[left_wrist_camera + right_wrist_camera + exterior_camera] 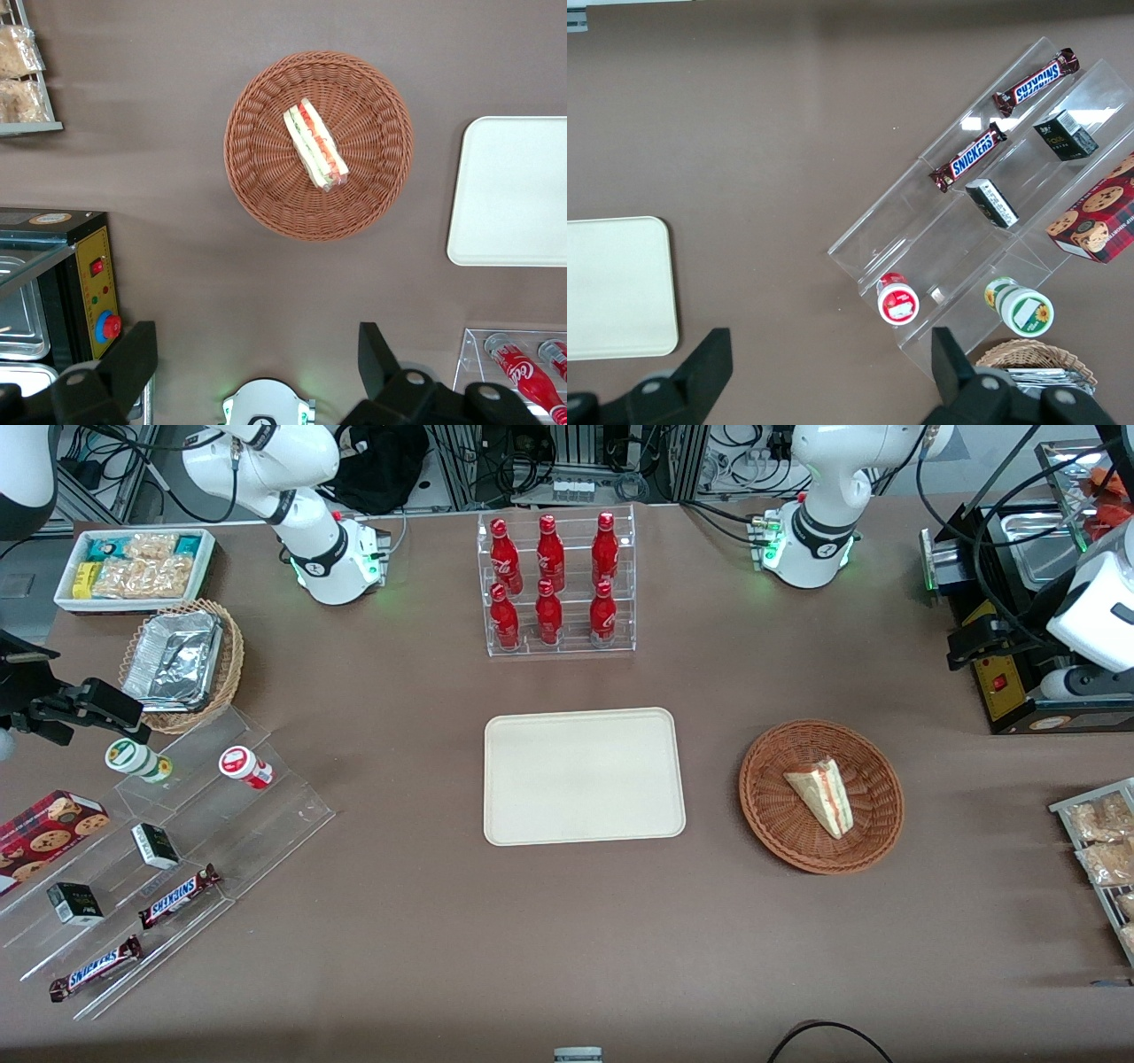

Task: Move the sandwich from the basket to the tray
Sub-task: 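Move the left gripper over the sandwich in the wicker basket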

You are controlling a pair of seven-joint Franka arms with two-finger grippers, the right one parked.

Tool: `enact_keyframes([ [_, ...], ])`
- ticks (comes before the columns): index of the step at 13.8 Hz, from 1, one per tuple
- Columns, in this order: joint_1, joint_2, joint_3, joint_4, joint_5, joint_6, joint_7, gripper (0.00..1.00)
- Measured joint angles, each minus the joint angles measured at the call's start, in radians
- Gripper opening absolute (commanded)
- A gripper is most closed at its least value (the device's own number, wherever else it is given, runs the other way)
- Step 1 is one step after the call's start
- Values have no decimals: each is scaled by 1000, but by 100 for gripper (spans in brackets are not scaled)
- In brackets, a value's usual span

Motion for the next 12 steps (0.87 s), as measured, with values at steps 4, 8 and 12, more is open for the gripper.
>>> enact_keyframes([
  [4,0,-19,-4,-35,1,35,-28,100],
  [8,0,52,-20,-75,6,149,-95,100],
  [12,0,140,-55,-193,6,369,-255,100],
])
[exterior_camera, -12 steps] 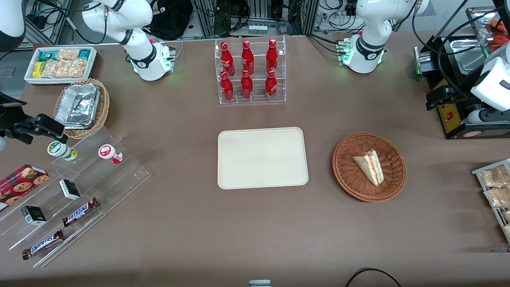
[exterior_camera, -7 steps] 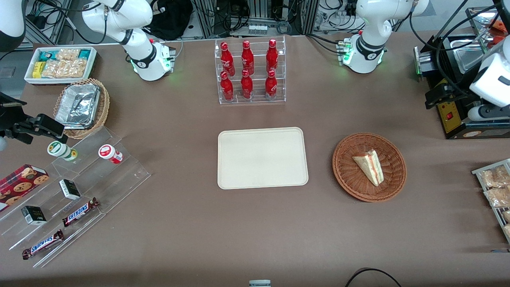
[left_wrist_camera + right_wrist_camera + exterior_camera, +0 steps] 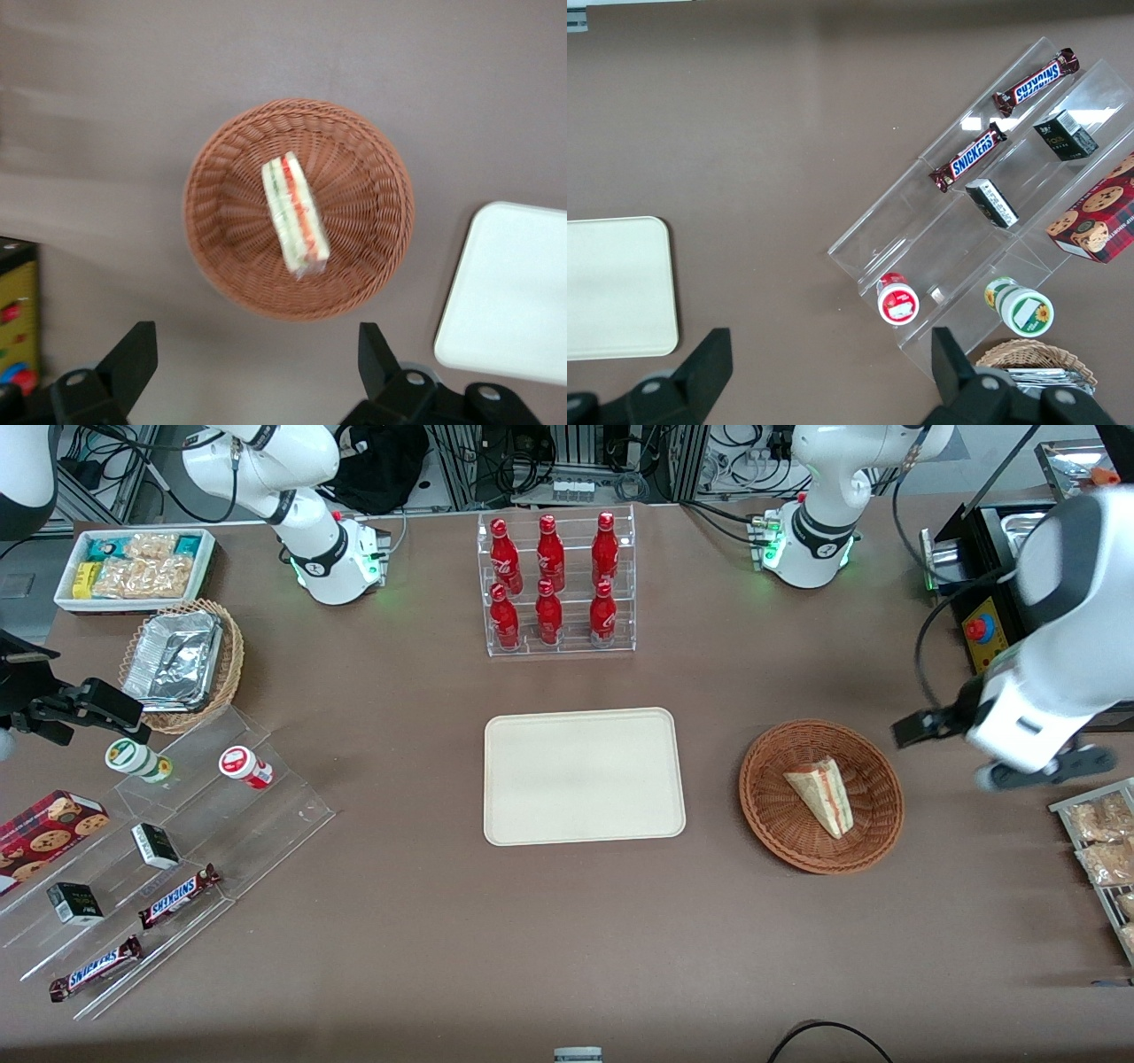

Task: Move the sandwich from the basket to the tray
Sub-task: 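Move the left gripper over the sandwich in the wicker basket, then lower the left gripper and close it on the wrapped sandwich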

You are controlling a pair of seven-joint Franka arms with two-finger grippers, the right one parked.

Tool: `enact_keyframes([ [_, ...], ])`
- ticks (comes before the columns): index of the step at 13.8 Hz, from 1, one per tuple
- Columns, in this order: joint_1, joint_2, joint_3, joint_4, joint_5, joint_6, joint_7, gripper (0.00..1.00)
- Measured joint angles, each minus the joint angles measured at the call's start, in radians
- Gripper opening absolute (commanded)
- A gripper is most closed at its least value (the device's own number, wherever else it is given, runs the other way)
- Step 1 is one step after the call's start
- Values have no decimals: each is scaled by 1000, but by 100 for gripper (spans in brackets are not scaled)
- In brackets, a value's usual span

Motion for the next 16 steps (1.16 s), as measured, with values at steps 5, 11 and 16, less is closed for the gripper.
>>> enact_keyframes([
  [5,-4,10,-44,-264,6,349,-383,100],
  [11,0,19,-42,-475,6,559,-497,100],
  [16,1,98,-41,-509,6,659,-500,81],
])
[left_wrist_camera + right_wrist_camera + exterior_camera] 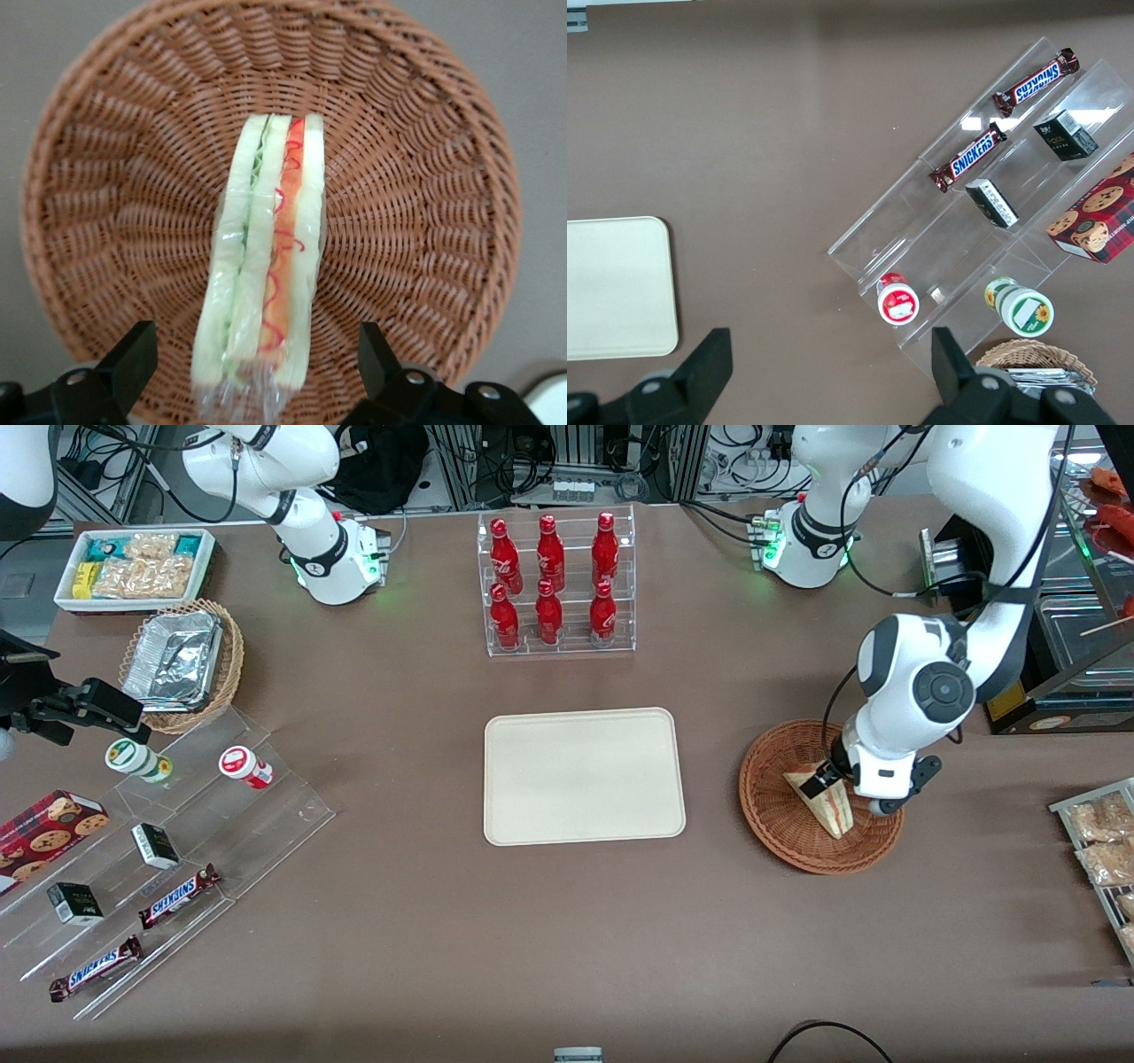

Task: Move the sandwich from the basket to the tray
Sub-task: 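Lower the left gripper and close it on the wrapped sandwich, then lift the sandwich and carry it over the cream tray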

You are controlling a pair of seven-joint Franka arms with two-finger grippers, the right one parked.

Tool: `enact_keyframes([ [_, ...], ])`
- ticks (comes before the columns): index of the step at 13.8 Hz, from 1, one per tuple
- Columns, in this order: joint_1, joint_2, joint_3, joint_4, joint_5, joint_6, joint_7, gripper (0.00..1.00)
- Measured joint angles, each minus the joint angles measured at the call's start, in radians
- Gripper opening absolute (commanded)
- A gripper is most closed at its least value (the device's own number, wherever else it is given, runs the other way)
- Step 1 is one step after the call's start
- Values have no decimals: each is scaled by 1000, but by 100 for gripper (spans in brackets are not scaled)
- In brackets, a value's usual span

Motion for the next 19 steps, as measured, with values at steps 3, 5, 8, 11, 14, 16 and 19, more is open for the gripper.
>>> enact_keyframes([
  [3,0,39,1,-3,0,26,1,14],
  [5,1,38,3,2,0,25,23,10],
  [8,11,12,4,69,2,-101,65,9],
  [11,20,-39,-8,253,26,-386,81,8],
  [14,3,-52,-83,431,28,-551,80,6],
  [16,-67,-40,-109,466,28,-557,67,5],
  [19,-240,25,-115,506,49,-550,12,6],
])
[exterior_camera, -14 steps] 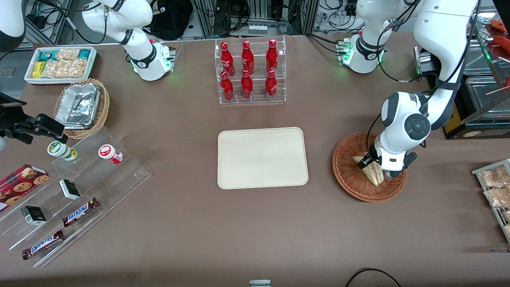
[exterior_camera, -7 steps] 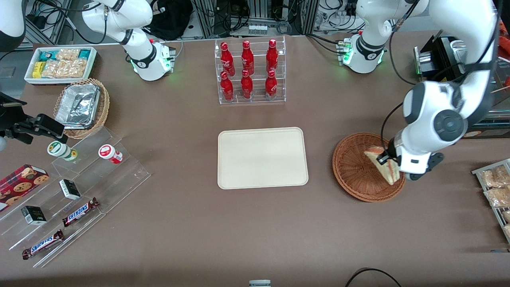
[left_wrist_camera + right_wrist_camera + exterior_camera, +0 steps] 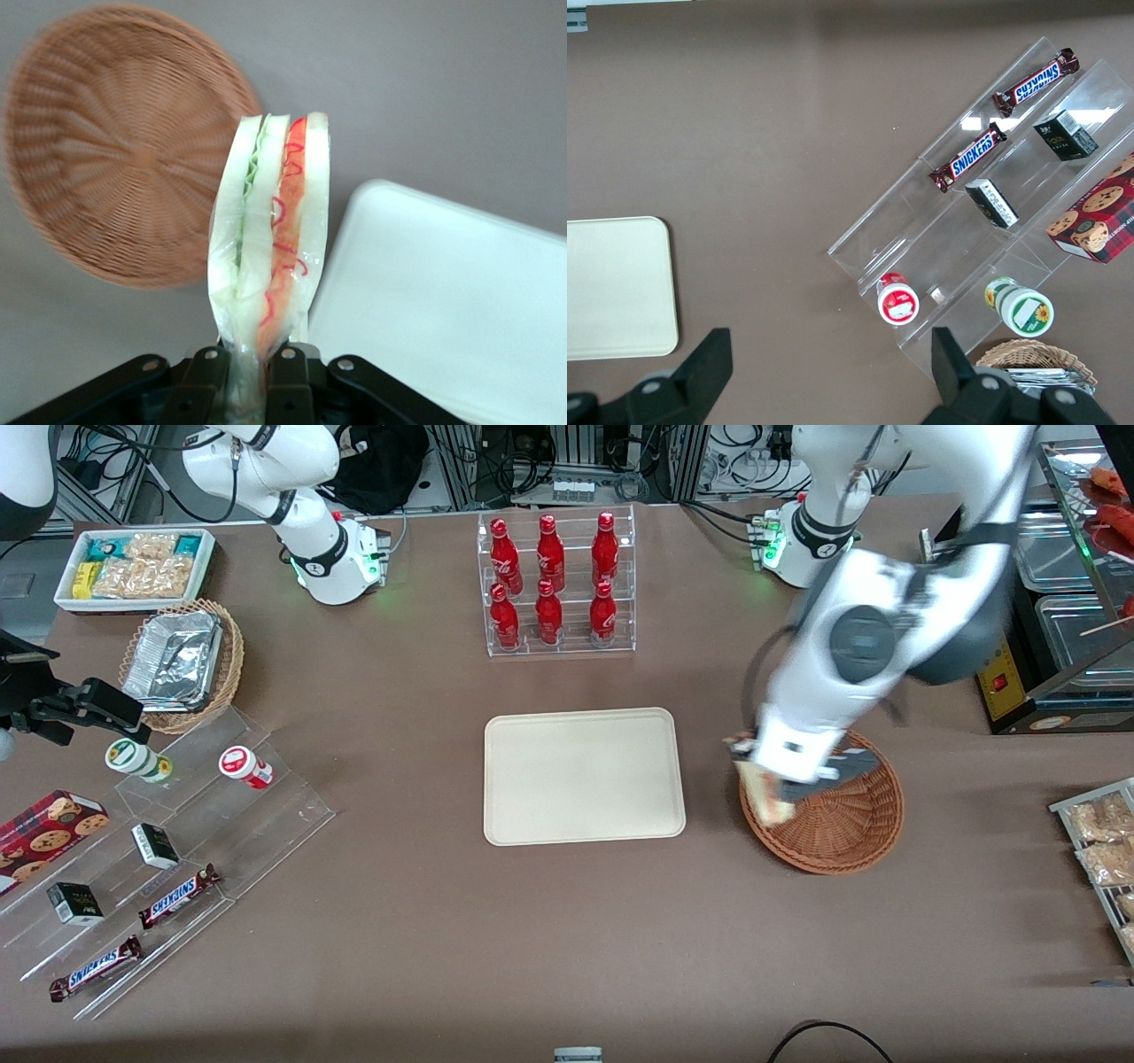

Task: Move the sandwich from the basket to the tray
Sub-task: 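Lift the sandwich and carry it over the cream tray, then lower the sandwich onto the tray and open the left gripper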

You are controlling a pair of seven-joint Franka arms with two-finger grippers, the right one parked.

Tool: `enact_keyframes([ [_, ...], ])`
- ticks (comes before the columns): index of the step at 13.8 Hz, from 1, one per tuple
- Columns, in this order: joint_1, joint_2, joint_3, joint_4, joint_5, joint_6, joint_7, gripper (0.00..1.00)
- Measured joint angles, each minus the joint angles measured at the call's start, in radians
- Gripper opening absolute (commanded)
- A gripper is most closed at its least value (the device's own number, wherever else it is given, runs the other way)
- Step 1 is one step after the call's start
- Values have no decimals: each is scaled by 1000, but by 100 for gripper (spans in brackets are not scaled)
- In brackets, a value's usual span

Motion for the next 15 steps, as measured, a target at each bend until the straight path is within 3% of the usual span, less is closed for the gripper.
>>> enact_keyframes([
  [5,-179,156,-1,51,50,158,-62,7],
  [15,-310,325,-1,64,55,320,-58,9],
])
